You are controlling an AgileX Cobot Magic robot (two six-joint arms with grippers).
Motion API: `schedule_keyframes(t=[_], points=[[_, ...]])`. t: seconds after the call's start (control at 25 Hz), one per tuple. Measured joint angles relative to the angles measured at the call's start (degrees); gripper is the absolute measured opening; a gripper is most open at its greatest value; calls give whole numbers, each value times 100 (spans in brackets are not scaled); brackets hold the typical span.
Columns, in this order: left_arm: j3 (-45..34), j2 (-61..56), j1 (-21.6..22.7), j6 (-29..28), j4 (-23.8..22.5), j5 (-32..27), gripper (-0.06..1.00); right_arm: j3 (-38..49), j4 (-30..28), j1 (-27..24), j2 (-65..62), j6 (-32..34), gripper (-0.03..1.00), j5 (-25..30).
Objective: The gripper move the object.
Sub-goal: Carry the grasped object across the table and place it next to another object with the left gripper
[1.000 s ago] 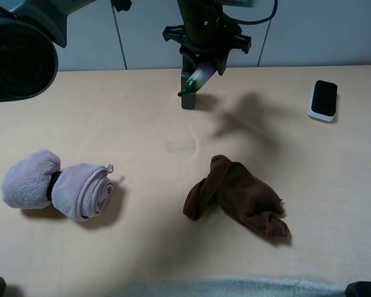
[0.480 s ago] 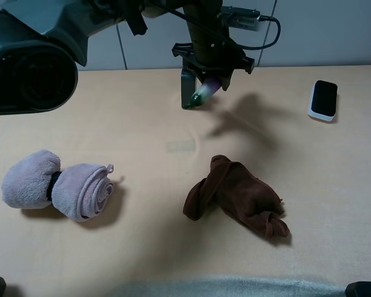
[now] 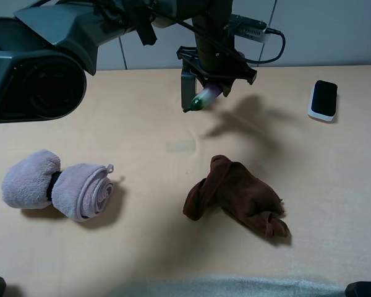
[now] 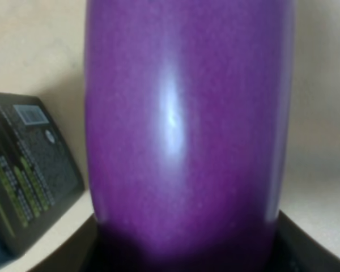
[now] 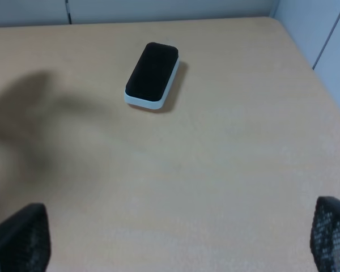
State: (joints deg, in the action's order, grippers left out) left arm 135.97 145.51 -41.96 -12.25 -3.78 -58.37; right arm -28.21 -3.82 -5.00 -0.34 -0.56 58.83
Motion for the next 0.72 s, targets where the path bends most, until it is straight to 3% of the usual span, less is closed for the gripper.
schedule_keyframes(t=[0.72], points=[[12, 370, -135, -124, -126, -79, 47, 0, 0, 0, 0, 0, 69, 0]])
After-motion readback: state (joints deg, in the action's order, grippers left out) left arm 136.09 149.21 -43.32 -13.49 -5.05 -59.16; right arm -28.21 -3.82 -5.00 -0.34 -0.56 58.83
